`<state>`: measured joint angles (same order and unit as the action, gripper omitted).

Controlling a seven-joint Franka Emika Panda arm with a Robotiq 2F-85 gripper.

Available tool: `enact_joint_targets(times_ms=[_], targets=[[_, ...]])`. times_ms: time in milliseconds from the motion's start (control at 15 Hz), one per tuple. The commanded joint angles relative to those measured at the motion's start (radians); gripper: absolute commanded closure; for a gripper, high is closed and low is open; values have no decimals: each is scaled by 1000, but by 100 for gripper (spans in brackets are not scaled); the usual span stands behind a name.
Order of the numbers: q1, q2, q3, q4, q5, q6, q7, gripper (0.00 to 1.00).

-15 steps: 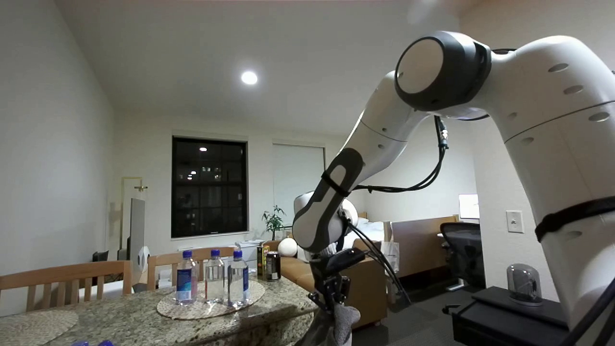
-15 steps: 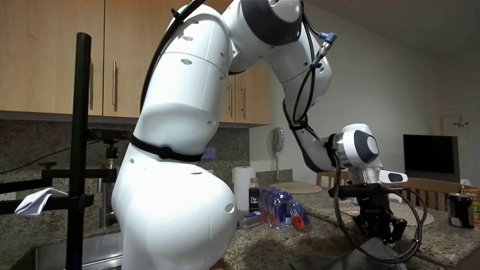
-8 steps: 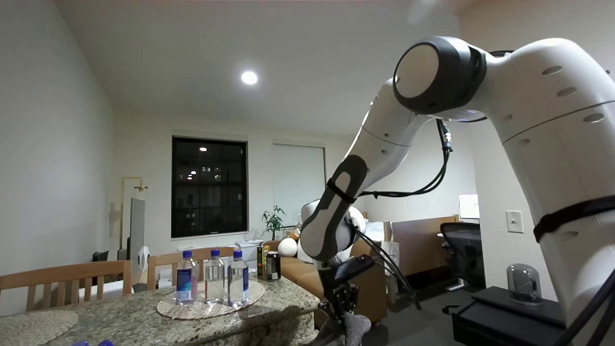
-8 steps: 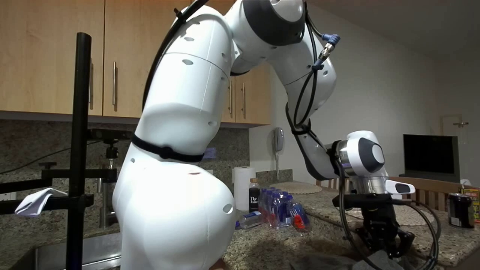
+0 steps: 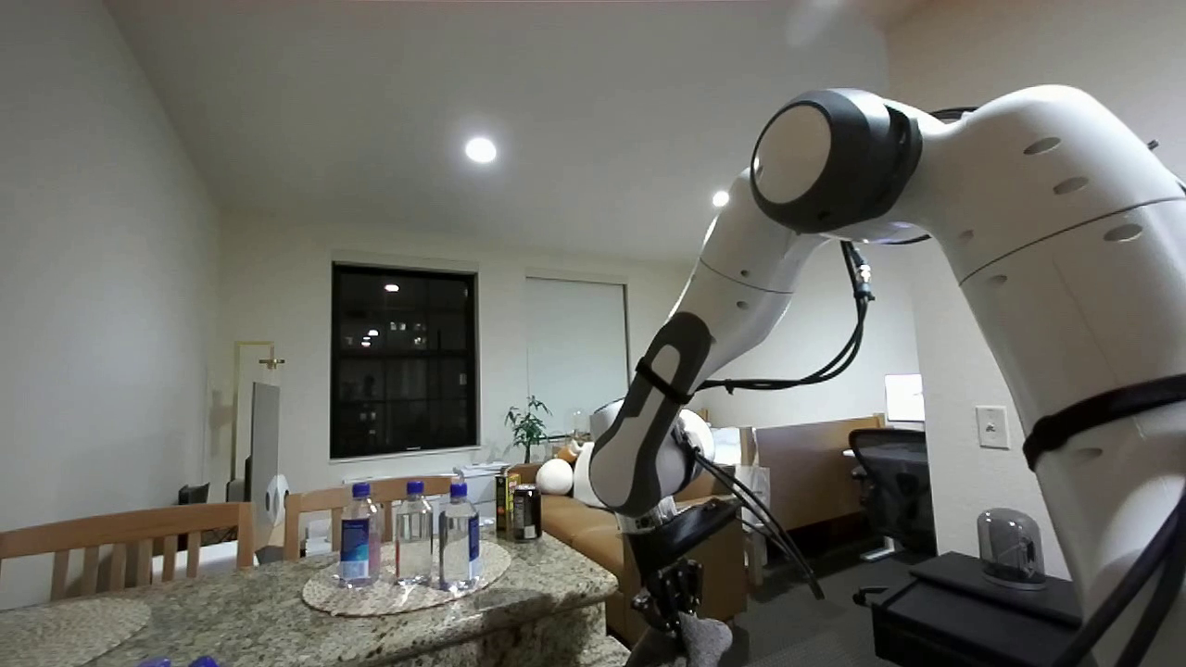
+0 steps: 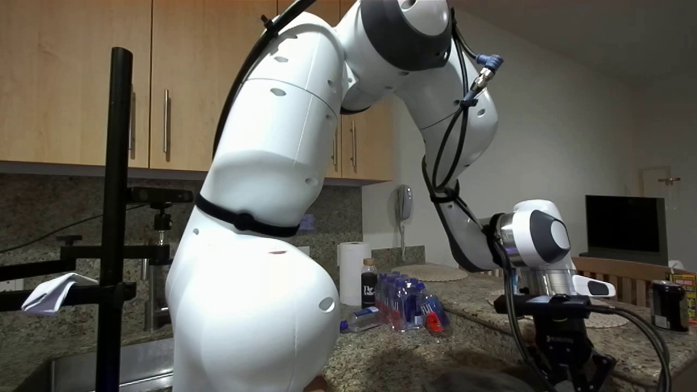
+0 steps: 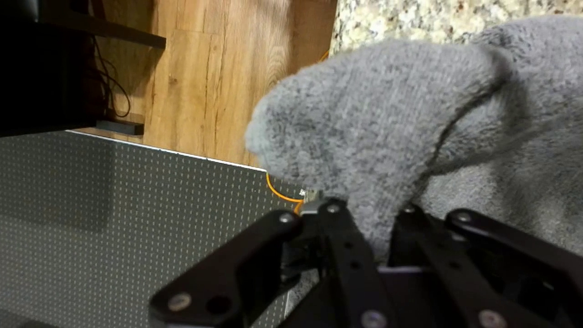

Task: Unfold the cloth on the counter

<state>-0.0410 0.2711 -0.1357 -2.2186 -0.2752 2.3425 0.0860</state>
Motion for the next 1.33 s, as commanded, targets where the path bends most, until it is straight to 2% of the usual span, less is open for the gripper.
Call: enact_joint_targets(times_ms=[0, 667, 733, 867, 1267], targets=[[-22, 10, 11, -35, -2, 44, -88, 90], [-11, 105, 31, -55, 0, 168, -130, 89], [-10, 109, 32, -55, -1, 176, -130, 57], [-9, 111, 34, -57, 1, 183, -131, 50], [-5, 106, 39, -51, 2, 185, -132, 12]])
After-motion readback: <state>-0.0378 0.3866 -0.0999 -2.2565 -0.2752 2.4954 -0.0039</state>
